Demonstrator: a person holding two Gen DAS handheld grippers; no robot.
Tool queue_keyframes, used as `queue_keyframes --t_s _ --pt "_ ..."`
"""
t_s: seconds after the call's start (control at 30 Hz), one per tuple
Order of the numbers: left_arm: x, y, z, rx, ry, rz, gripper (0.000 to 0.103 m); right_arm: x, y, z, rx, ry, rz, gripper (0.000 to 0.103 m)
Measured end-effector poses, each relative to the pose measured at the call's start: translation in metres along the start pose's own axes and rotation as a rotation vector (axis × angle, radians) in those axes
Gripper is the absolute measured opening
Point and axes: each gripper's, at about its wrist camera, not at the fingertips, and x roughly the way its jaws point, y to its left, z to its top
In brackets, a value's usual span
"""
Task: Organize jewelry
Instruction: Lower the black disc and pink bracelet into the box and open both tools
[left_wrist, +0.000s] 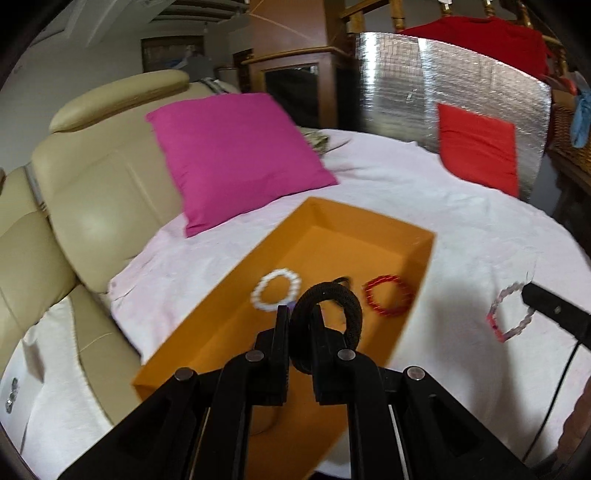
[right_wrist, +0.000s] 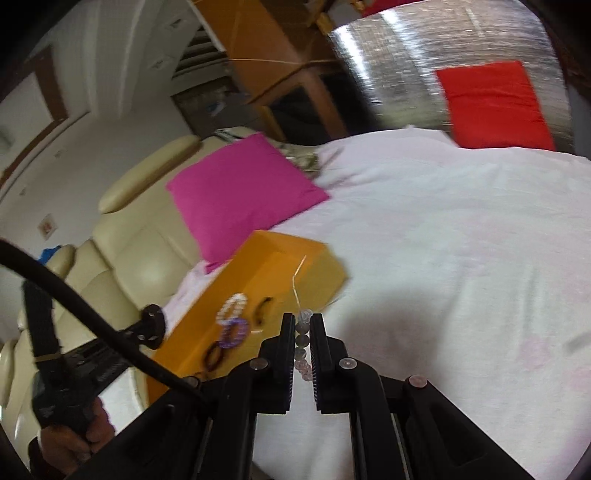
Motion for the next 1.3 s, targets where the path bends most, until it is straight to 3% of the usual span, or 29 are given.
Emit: queue_keyframes --t_s 0.4,0.73,1.3 --pt "0.012 0.037 -0.012 -0.035 0.044 0.087 0.010 0.044 0.056 0.001 0.003 0.014 0.225 0.009" --pt "0.026 0.048 -0.015 -0.052 0.063 0.118 0.010 0.076 0.075 -0.016 -0.033 0.084 0.246 0.009" --pt "0.042 0.050 -0.020 -0.045 0.083 0.154 0.010 0.092 0.094 -0.031 -0.111 0.133 0.245 0.009"
